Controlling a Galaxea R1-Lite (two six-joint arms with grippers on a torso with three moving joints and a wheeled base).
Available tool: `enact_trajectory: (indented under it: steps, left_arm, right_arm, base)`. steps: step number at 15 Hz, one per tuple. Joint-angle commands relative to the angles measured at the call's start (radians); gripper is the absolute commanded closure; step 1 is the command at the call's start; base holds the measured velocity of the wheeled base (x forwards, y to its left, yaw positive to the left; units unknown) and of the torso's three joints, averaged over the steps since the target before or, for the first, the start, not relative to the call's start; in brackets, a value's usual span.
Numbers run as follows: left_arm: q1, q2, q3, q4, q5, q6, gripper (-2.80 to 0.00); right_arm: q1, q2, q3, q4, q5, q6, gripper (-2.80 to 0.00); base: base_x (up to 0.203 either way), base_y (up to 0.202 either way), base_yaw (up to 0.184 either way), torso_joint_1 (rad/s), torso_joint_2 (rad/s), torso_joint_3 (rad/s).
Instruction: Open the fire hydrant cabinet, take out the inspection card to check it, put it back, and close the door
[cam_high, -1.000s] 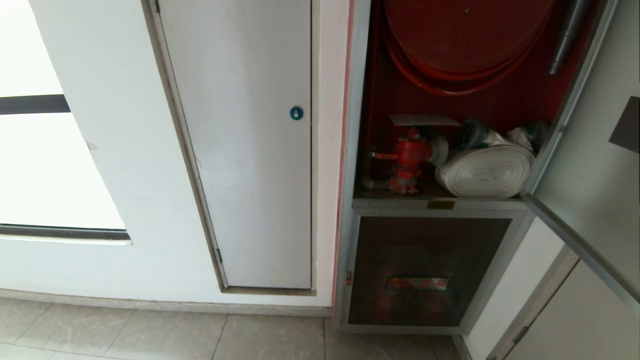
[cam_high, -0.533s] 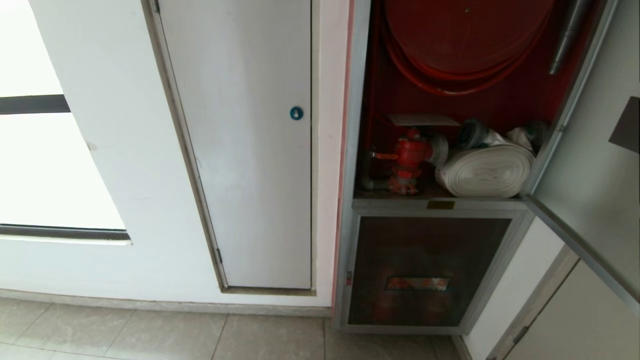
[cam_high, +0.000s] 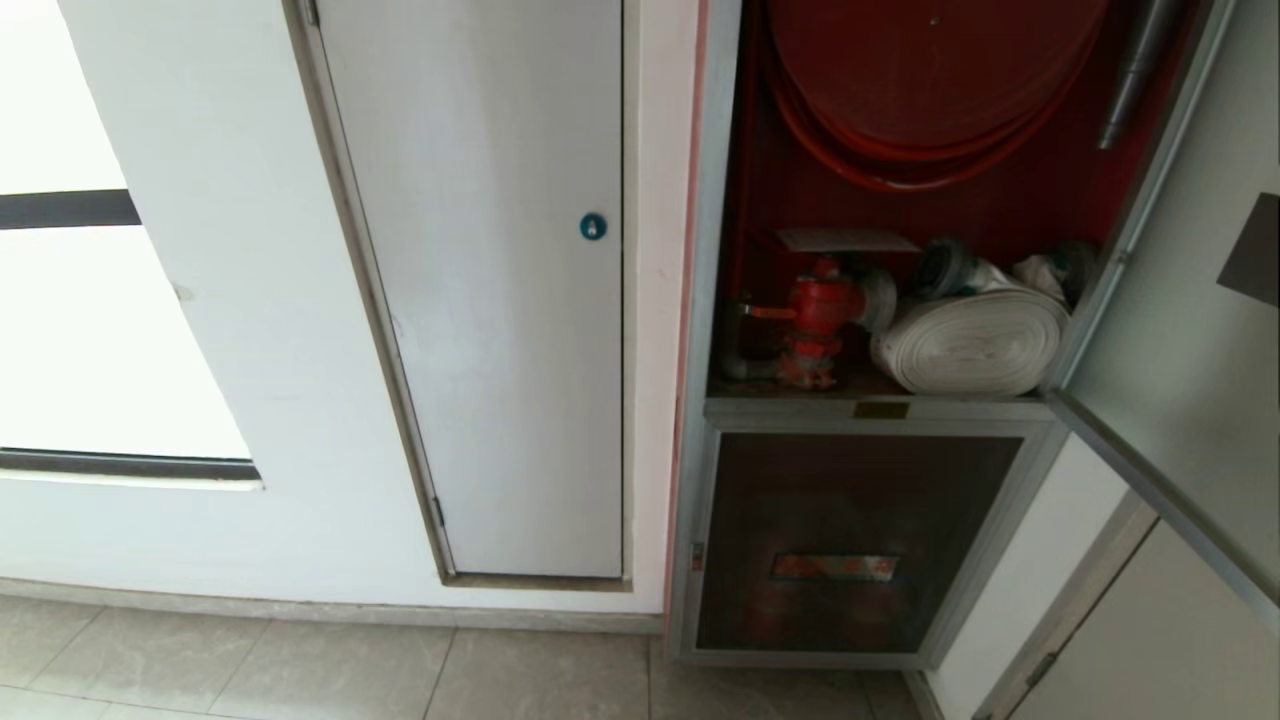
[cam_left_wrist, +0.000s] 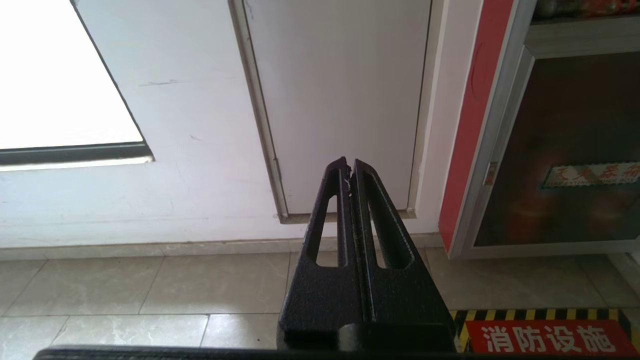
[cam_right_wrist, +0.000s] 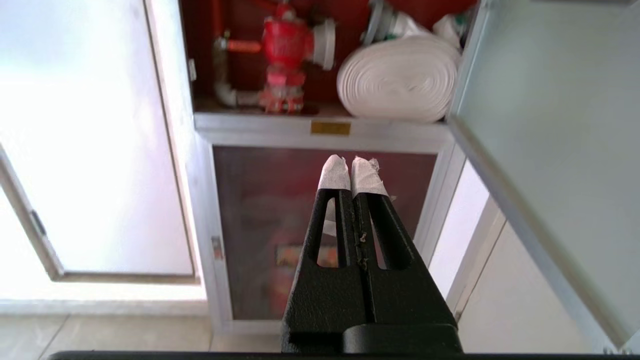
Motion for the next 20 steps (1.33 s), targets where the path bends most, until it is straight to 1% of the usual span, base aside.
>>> enact_trajectory:
  steps: [1, 4, 6, 7, 10, 13, 15, 20]
  left_arm:
    - [0.000, 0.000, 0.012, -0.001, 0.000, 0.000, 0.00]
    - [0.000, 0.000, 0.012, -0.001, 0.000, 0.000, 0.00]
    - [0.000, 0.000, 0.012, -0.001, 0.000, 0.000, 0.00]
    - [0.000, 0.000, 0.012, -0.001, 0.000, 0.000, 0.00]
    - [0.000, 0.000, 0.012, -0.001, 0.000, 0.000, 0.00]
    - [0.000, 0.000, 0.012, -0.001, 0.000, 0.000, 0.00]
    - [0.000, 0.000, 0.012, -0.001, 0.000, 0.000, 0.00]
    - [0.000, 0.000, 0.012, -0.001, 0.000, 0.000, 0.00]
  right_arm:
    - [-0.007, -0.077, 0.003, 0.061, 0.011, 0.000, 0.00]
    - [-0.014, -0.170, 0.003, 0.203, 0.019, 0.000, 0.00]
    - [-0.015, -0.230, 0.003, 0.257, 0.030, -0.001, 0.00]
    - [-0.015, -0.245, 0.003, 0.273, 0.051, 0.002, 0.00]
    - [-0.015, -0.245, 0.003, 0.282, 0.065, 0.025, 0.00]
    - [-0.015, -0.245, 0.003, 0.350, 0.085, 0.086, 0.00]
    - [-0.016, -0.245, 0.003, 0.387, 0.094, 0.081, 0.00]
    - [-0.016, -0.245, 0.003, 0.386, 0.101, 0.092, 0.00]
  base:
    - [0.000, 0.000, 0.000, 0.000, 0.00, 0.000]
    - [0.000, 0.000, 0.000, 0.000, 0.00, 0.000]
    - [0.000, 0.000, 0.000, 0.000, 0.00, 0.000]
    - [0.000, 0.000, 0.000, 0.000, 0.00, 0.000]
    - [0.000, 0.000, 0.000, 0.000, 0.00, 0.000]
    - [0.000, 0.000, 0.000, 0.000, 0.00, 0.000]
    - [0.000, 0.000, 0.000, 0.000, 0.00, 0.000]
    - [0.000, 0.000, 0.000, 0.000, 0.00, 0.000]
